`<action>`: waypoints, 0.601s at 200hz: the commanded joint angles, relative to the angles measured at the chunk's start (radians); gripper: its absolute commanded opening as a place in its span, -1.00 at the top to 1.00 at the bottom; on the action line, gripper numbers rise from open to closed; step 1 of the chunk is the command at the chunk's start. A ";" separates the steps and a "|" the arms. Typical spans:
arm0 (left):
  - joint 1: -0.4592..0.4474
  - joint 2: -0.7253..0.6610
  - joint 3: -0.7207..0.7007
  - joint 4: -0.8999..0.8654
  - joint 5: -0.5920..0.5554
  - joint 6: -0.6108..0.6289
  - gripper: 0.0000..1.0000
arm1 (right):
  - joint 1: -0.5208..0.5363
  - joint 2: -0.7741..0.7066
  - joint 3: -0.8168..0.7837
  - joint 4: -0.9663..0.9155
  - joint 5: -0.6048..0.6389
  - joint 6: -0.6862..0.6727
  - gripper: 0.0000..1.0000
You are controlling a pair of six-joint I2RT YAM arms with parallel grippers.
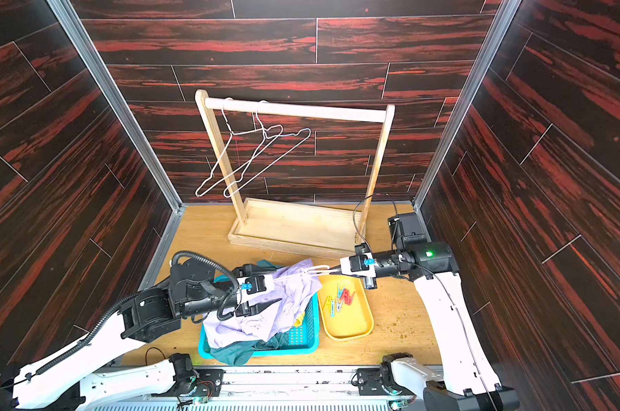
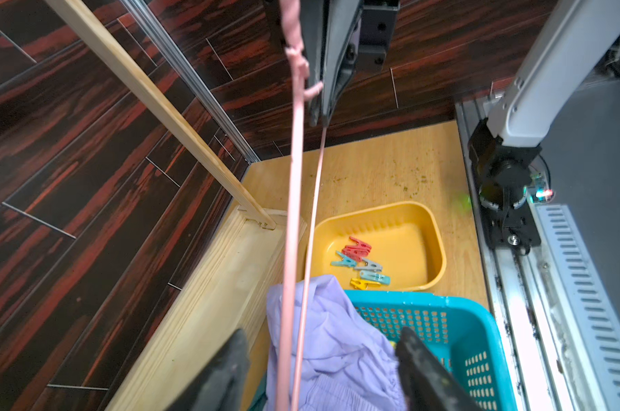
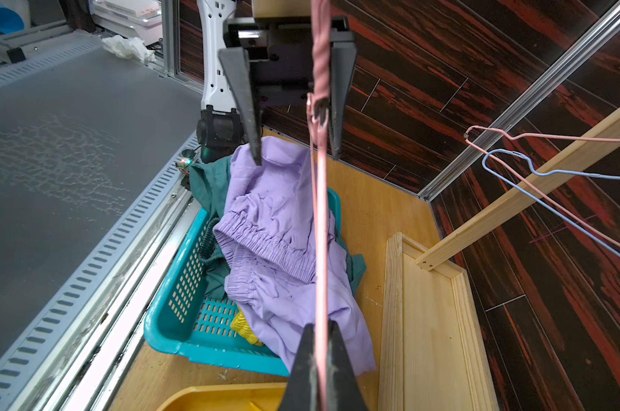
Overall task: Remove the clothespins securing shorts to the hanger
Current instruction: Place the hanger on the clothesline.
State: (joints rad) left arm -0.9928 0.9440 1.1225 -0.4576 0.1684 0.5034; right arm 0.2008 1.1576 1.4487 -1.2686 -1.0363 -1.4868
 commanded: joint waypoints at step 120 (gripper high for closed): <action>0.004 -0.046 -0.020 0.014 -0.093 -0.008 1.00 | -0.002 -0.133 -0.123 0.595 0.197 0.658 -0.97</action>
State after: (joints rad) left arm -0.9894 0.9451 1.1229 -0.4778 0.1242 0.5079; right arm 0.2008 1.0840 1.3884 -1.0183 -0.9829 -1.2098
